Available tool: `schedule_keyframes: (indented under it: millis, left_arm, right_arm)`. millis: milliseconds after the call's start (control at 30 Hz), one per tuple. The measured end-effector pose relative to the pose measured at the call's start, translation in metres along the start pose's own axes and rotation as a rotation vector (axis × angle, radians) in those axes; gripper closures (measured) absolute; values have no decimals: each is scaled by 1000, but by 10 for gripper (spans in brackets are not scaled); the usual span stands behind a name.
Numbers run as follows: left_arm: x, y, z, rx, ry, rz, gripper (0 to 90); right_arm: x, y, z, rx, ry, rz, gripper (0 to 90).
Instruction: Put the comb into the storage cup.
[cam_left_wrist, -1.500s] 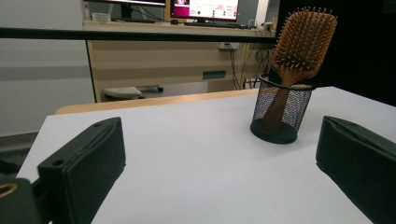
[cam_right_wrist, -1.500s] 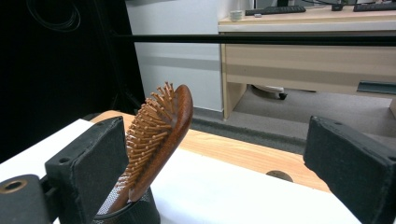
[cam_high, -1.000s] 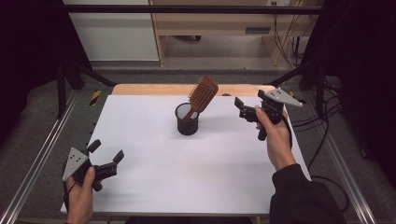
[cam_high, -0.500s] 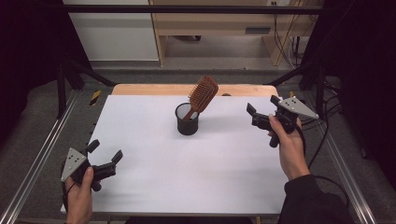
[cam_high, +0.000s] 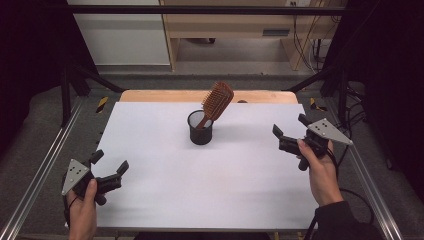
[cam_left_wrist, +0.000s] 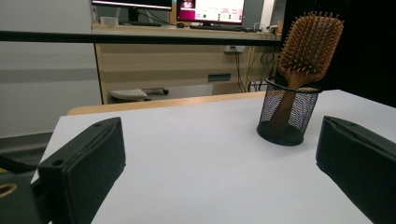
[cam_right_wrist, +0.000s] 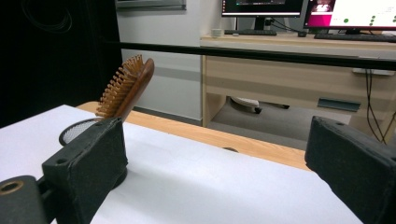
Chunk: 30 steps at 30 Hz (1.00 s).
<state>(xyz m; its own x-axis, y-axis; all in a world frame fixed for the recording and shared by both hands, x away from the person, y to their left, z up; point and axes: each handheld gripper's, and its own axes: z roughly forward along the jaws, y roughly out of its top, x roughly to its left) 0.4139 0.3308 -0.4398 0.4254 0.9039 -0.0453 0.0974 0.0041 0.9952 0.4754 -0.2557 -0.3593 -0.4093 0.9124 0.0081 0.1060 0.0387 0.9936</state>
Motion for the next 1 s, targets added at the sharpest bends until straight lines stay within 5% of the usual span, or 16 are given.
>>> schedule_keyframes:
  millis: [1000]
  left_arm:
    - [-6,1,-5,-10,-11,14,16]
  right_arm:
    - [-21,-44,-51,4,-64,35,57]
